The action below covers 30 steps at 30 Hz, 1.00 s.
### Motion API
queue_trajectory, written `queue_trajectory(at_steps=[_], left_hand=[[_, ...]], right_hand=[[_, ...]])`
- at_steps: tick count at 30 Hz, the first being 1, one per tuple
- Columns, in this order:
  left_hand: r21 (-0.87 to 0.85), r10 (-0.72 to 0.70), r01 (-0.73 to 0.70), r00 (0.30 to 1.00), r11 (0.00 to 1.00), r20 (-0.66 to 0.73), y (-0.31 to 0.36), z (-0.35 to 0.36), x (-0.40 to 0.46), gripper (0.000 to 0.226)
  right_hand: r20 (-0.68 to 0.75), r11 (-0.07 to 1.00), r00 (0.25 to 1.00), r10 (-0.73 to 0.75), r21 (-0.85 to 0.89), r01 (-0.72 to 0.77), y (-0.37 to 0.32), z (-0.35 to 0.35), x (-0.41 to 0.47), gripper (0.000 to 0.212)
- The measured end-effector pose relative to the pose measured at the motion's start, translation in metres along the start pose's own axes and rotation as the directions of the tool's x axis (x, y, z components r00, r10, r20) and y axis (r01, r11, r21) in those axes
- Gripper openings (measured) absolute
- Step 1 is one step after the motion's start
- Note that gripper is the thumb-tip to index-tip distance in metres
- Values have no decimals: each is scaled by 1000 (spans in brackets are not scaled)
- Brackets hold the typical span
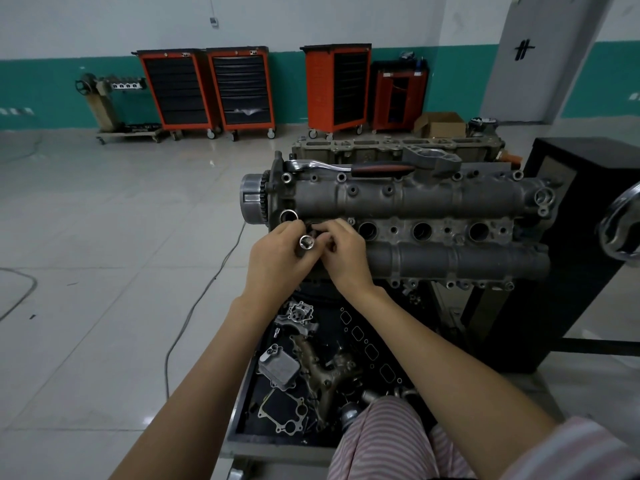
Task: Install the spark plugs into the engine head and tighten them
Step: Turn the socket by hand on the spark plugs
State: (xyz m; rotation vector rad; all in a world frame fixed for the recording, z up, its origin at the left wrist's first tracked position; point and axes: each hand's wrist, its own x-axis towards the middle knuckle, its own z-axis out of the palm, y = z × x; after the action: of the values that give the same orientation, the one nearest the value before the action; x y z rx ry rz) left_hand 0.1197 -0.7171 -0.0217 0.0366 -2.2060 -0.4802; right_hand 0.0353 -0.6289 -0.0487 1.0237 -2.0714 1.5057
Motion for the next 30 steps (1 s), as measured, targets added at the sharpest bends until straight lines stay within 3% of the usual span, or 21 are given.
queue_trajectory(at_steps=[5, 10, 13, 18, 23, 29, 30], left_hand=[[55, 57, -56, 998, 997, -14, 1, 0, 2, 45], [55, 81, -81, 997, 995, 1, -2, 2, 0, 27], [44, 48, -48, 999, 998, 10, -1, 4, -2, 27], [49, -50, 50, 999, 998, 18, 1, 3, 4, 40], [57, -13, 15, 1000, 998, -25, 6, 1, 6, 51], [66, 62, -61, 998, 996, -8, 3, 1, 2, 40], [69, 72, -72, 997, 995, -3, 2, 1, 1, 35]], right_hand=[[-1, 999, 999, 45, -9, -45, 1, 2, 1, 10], [123, 982, 983, -137, -115, 152, 3, -3, -4, 46], [114, 976, 980, -164, -122, 178, 4, -3, -3, 36], [31, 1000, 1000, -7, 7, 7, 3, 2, -1, 19], [-35, 998, 999, 41, 56, -39, 2, 6, 0, 6], [-21, 1000, 999, 24, 0, -24, 2, 5, -1, 6], [9, 1000, 1000, -6, -28, 6, 1, 3, -1, 15]])
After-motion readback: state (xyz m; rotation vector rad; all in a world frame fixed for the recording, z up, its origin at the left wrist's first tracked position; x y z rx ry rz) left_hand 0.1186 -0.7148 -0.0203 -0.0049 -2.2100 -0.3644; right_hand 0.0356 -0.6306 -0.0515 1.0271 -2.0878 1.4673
